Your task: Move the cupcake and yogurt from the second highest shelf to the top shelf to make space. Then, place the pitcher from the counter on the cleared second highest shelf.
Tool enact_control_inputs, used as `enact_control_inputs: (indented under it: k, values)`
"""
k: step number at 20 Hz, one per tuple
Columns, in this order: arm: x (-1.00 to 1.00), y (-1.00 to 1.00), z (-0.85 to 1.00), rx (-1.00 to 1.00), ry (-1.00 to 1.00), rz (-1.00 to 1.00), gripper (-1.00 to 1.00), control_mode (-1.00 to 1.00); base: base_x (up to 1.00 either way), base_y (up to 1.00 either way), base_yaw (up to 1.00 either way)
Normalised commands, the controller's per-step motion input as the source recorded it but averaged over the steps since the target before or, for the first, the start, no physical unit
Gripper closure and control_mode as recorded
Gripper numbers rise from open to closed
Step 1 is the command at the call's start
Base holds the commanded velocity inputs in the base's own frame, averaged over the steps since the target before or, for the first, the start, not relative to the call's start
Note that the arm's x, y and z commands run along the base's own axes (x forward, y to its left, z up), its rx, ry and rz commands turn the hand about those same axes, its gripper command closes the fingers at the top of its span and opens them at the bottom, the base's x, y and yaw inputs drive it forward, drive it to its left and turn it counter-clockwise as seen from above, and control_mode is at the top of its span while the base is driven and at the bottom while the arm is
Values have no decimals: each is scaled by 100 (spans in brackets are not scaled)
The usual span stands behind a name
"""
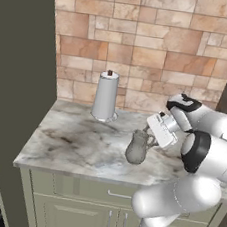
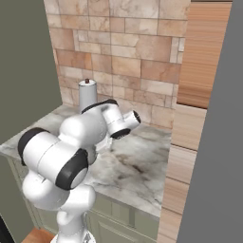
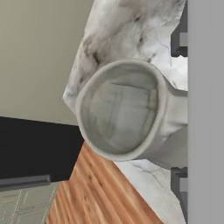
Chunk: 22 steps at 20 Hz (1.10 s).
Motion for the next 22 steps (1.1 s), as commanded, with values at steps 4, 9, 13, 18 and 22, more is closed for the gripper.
enact_control_inputs:
  k: [4,9,13,18,22]
  values:
    - [0,-4,-29,0,5,8,-100,-100,0,0,0]
    - [0,2,-33,0,7,7,-100,-100,0,0,0]
    - [0,19,-37,0,3,5,-100,-100,0,0,0]
    - [-10,38,-46,-4,0,3,-100,-100,0,0,0]
    - [-28,43,-46,-5,0,1,100,-100,0,0,0]
